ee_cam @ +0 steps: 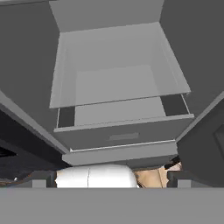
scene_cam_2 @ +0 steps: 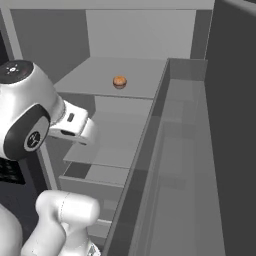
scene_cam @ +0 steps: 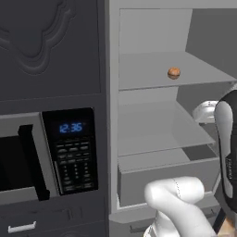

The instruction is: Pick up both tangerines from the fridge and place them inside the tupperware on the counter.

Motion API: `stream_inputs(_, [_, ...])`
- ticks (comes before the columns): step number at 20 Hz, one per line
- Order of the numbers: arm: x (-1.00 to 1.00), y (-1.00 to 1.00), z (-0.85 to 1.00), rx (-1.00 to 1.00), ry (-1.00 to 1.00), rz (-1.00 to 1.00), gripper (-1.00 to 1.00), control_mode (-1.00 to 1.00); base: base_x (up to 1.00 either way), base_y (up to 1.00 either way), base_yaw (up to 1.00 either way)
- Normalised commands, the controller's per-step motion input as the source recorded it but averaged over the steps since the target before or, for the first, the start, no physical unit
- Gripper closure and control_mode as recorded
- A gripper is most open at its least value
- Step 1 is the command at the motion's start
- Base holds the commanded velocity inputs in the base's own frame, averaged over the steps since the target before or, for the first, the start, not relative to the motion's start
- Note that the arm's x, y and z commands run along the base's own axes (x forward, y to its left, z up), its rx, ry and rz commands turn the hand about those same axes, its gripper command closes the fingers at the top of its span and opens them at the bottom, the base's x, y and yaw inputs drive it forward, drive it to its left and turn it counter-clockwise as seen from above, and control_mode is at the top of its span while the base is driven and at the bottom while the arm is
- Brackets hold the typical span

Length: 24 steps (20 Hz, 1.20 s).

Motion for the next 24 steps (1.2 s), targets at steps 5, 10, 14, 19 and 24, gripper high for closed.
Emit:
stream_inputs(5, [0.51, -0.04, 0.21, 0.00, 0.00, -0.27, -1.00, -1.00, 0.00, 0.00, 0.00])
stream_inputs(10, [0.57, 0.00, 0.08, 0.00, 0.00, -0.14, -1.00, -1.00, 0.00, 0.00, 0.00])
stream_inputs(14, [0.59, -0.06, 0.03, 0.00, 0.00, -0.03, -1.00, -1.00, 0.00, 0.00, 0.00])
stream_inputs(19, [0.54, -0.14, 0.08, 0.00, 0.00, -0.01, -1.00, -1.00, 0.00, 0.00, 0.00])
stream_inputs(24, [0.50, -0.14, 0.02, 0.00, 0.00, 0.00, -1.00, -1.00, 0.00, 0.00, 0.00])
